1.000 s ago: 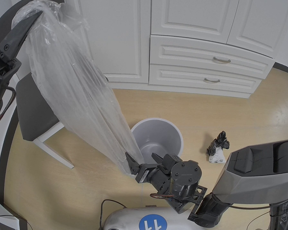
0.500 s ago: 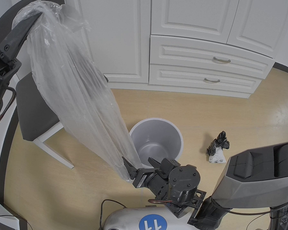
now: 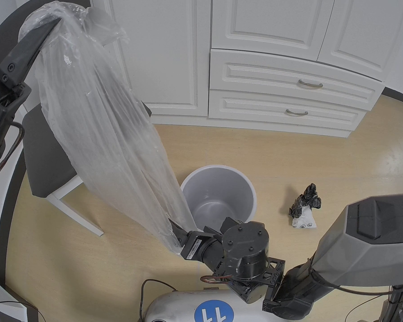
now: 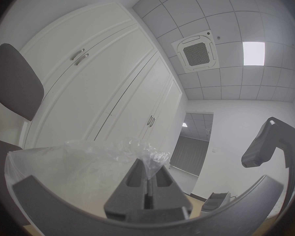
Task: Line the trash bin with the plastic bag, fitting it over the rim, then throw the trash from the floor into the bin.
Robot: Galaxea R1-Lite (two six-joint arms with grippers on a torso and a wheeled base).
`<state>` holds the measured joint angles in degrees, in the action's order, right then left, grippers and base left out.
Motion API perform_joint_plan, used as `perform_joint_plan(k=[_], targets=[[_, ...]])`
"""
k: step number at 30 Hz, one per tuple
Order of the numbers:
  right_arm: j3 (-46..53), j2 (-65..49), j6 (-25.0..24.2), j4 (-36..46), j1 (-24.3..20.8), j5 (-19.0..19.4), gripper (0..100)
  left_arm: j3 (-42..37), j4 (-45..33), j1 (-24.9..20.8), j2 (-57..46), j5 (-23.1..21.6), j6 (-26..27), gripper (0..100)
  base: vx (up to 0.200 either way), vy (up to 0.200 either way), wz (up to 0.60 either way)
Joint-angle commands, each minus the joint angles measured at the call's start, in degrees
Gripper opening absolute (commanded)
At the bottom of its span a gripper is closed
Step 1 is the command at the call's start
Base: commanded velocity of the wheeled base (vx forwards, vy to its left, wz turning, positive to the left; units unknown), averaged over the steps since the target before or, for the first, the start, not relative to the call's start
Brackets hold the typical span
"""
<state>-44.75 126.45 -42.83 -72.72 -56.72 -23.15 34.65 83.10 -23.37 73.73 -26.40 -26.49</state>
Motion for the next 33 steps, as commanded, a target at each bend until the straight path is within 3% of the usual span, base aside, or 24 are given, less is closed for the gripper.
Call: perform_joint_plan(k=[1,33], targets=[[-3.76,-2.09,-2.35,5.92,0.03,-0.76,100,0.07,0.04,-0.01,0.19,0.04,0.04,0,0.000,0.000,0.00],[-4.29,1.87,-3.84,5.39,0.65,-0.84,100,0.07,1.27,0.08,0.54,0.13,0.04,0,0.000,0.000,0.00]])
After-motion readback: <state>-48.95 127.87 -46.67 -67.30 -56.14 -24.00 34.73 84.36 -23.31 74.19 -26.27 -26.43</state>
